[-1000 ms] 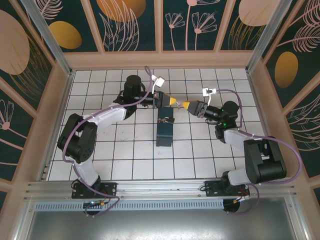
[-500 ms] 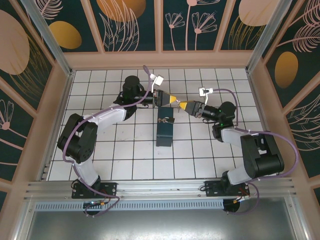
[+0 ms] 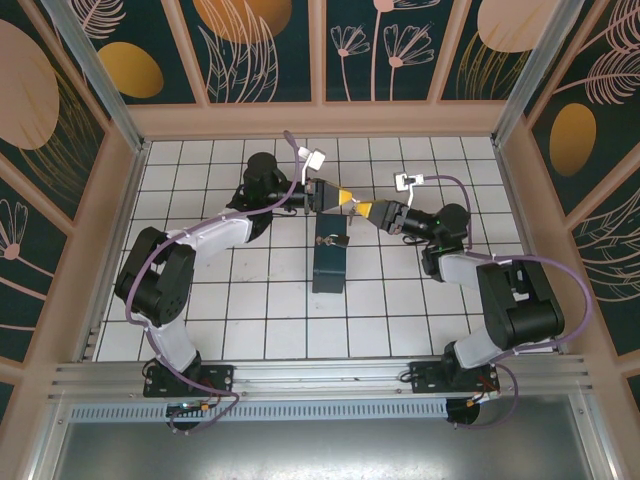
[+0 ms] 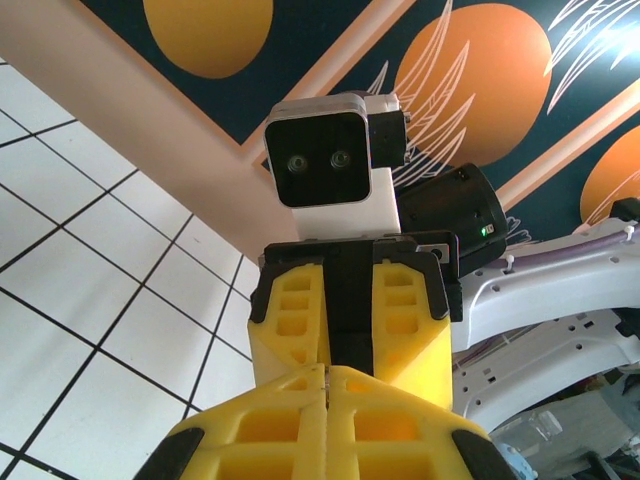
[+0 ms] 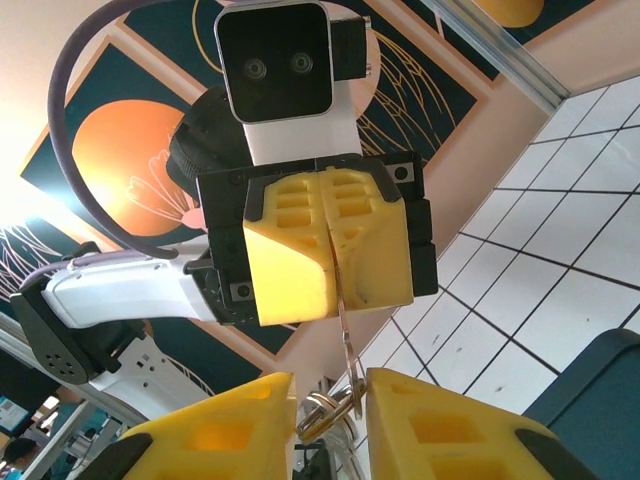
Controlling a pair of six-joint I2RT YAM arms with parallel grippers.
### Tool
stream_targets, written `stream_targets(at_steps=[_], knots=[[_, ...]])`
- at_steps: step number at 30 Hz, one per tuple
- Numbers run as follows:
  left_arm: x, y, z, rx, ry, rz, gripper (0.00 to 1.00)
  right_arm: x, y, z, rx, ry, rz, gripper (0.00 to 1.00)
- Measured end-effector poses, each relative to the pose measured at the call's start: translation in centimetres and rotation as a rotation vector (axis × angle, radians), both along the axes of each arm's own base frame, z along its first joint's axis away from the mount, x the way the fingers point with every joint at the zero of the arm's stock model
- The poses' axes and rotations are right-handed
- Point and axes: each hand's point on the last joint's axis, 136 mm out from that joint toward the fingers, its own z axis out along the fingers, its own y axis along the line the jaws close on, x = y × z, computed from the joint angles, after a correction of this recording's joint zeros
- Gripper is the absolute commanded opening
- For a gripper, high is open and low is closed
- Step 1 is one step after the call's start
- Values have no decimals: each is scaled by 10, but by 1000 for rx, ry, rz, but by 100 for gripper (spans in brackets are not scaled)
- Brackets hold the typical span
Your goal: Unlock the padlock with the key
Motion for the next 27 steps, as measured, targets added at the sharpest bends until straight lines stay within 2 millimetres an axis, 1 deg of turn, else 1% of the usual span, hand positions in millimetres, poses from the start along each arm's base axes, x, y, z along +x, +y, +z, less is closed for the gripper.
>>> stream_targets(at_steps=[4, 6, 7, 14, 17, 20, 23, 24, 27], knots=[[-1, 1, 1, -5, -1, 1, 0, 0, 1, 0, 8, 5, 6, 24], [-1, 1, 1, -7, -4, 1, 0, 0, 2, 1, 14, 7, 9, 20], [-1, 1, 1, -9, -5, 1, 0, 2, 2, 1, 17, 9, 10, 17], [-2, 1, 4, -20, -19, 3, 0, 5, 2, 0, 29, 35, 6, 5], [-1, 1, 5, -21, -20, 5, 0, 5, 2, 1, 33, 42, 8, 6], [-2, 1, 6, -25, -24, 5, 0, 5, 1, 2, 41, 44, 8, 10], [-3, 0, 8, -30, -28, 5, 0, 5, 1, 4, 47, 43, 10, 10], [-3, 0, 8, -31, -30, 5, 0, 4, 1, 4, 49, 40, 11, 9], [-3, -1, 11, -40, -38, 3, 0, 4, 1, 6, 57, 34, 13, 2]])
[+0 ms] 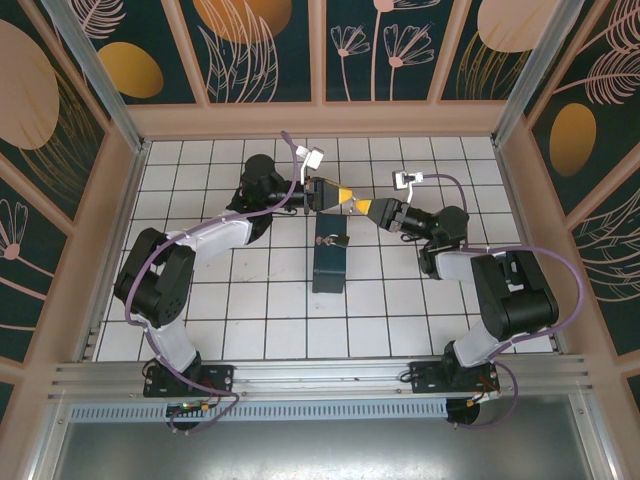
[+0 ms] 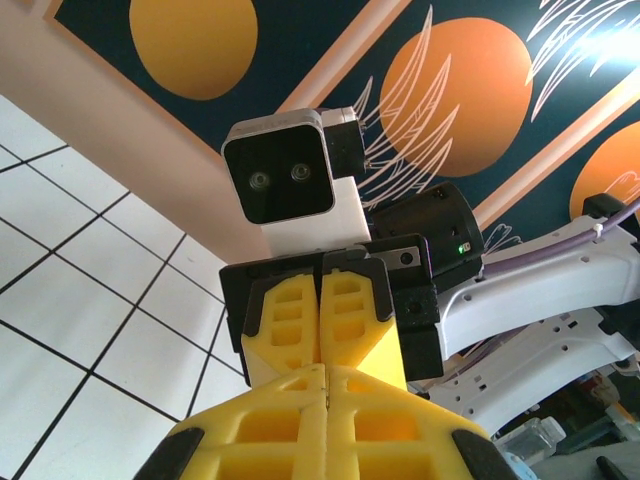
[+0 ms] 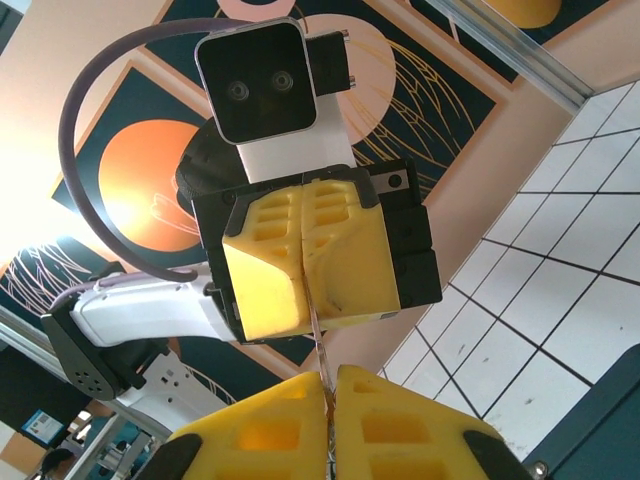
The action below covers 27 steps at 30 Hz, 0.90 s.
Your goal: Unlock the padlock with the key
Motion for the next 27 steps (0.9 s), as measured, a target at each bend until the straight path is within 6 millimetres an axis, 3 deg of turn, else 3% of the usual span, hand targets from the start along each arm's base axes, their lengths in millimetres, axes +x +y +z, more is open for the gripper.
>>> stream_targets(at_steps=[5, 9, 11, 12, 16, 23, 27], knots=[[0, 0, 2, -7, -2, 0, 3, -1, 0, 2, 7, -2, 1, 0], [1, -1, -4, 16, -4, 18, 35, -1, 0, 0, 6, 6, 3, 0], [4, -2, -14, 47, 19, 36, 42, -3, -1, -3, 2, 14, 5, 0], [6, -1, -19, 66, 27, 49, 53, -4, -2, -6, -2, 25, 4, 0], [24, 15, -37, 162, 33, 159, 55, -4, -14, -30, -37, 122, -12, 0], [55, 51, -47, 359, -70, 377, 52, 0, -31, -56, -158, 260, -80, 0], [63, 64, -72, 517, -100, 451, 53, 4, -34, -66, -283, 303, -123, 0]])
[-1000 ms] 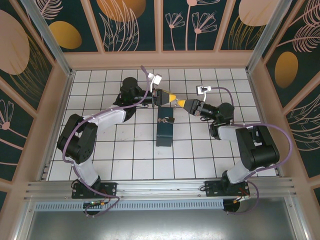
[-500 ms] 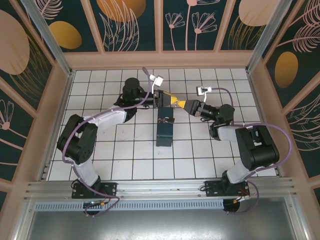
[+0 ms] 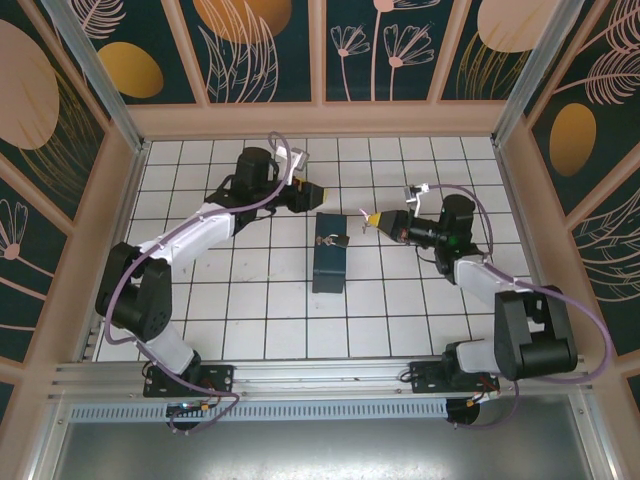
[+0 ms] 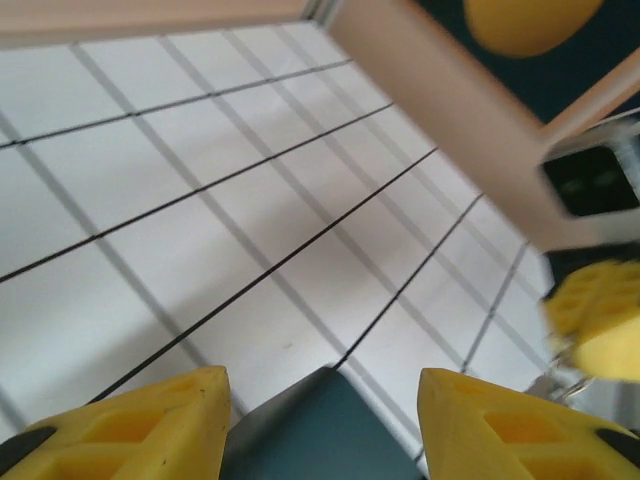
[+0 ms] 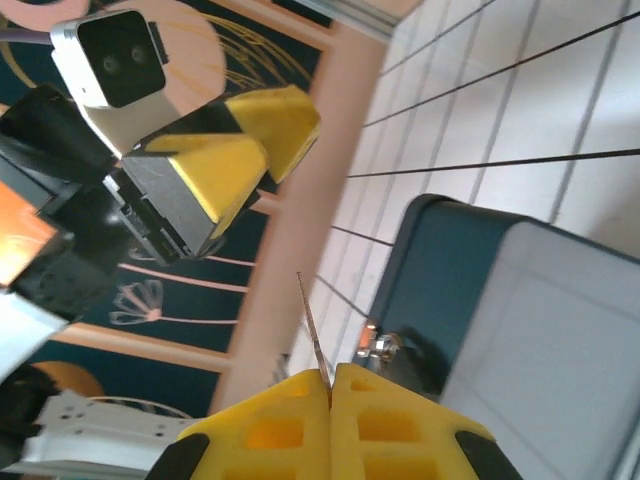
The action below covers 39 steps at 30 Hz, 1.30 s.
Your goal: Unlock the padlock with the key
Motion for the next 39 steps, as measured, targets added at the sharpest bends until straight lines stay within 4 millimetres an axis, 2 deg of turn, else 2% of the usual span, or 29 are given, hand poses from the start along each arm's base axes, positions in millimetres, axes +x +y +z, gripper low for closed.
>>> stream_targets(at_steps=[2, 4, 7, 9, 14, 18, 21, 26, 35, 39], knots=[[-5, -1, -18, 93, -1, 8, 53, -4, -2, -6, -56, 17, -2, 0], [-19, -14, -33, 175, -6, -25, 52, -10, -5, -13, -108, 45, -4, 0], [-38, -32, -46, 231, -2, -87, 53, -22, -10, -31, -171, 106, -5, 0], [-44, -34, -50, 258, -11, -104, 54, -28, -14, -43, -209, 149, -7, 0], [-58, -45, -47, 306, -132, -231, 60, -40, -16, -57, -250, 198, 15, 0], [-84, -46, -38, 360, -351, -453, 63, -48, -14, -59, -252, 200, 50, 0], [-97, -46, -26, 411, -502, -616, 64, -53, -12, -58, -253, 201, 77, 0], [-94, -60, -2, 444, -642, -799, 63, -54, -9, -51, -242, 179, 104, 0], [-108, -50, -56, 517, -558, -979, 58, -53, 0, -47, -201, 151, 152, 0], [-105, -53, -62, 526, -551, -1003, 56, -52, 4, -54, -190, 168, 176, 0]])
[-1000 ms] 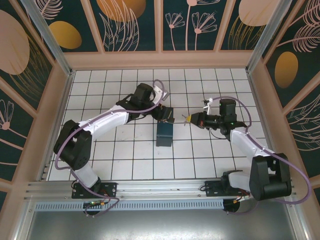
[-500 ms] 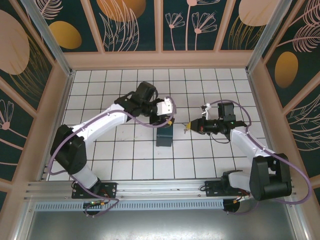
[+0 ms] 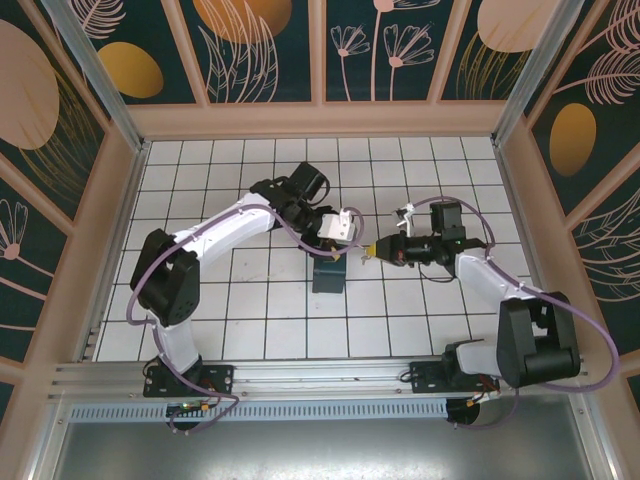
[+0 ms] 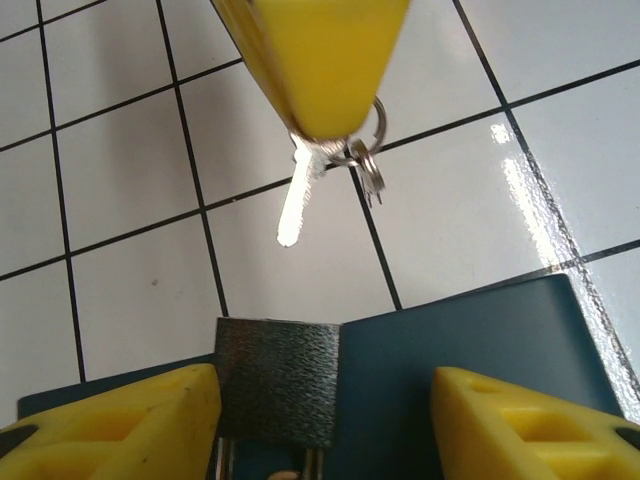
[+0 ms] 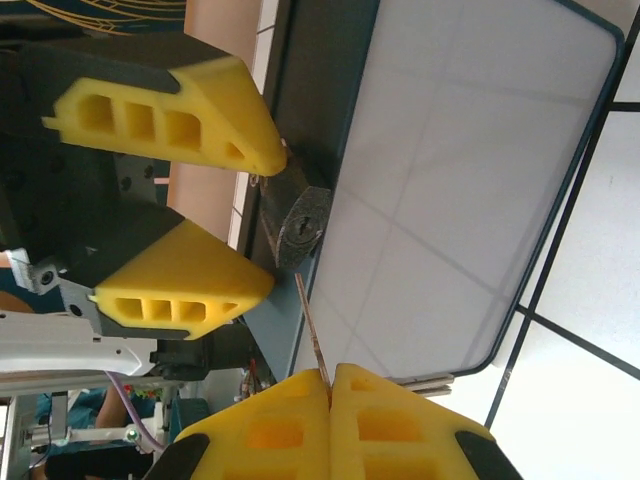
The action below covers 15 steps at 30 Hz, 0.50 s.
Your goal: Unlock the padlock with the key
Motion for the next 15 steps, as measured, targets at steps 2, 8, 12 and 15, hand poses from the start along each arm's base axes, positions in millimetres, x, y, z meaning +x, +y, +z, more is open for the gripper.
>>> stream_targets(at_steps=[2, 8, 12, 15], knots=[[1, -1, -1, 1, -2, -5, 56, 0, 2, -3, 2, 11, 9, 0], [3, -2, -3, 16, 2, -25, 42, 0, 4, -5, 12, 14, 23, 0], [6, -8, -4, 20, 19, -43, 42, 0, 4, -3, 19, 7, 29, 0], [5, -9, -4, 16, 24, -57, 51, 0, 4, -2, 18, -6, 34, 0]])
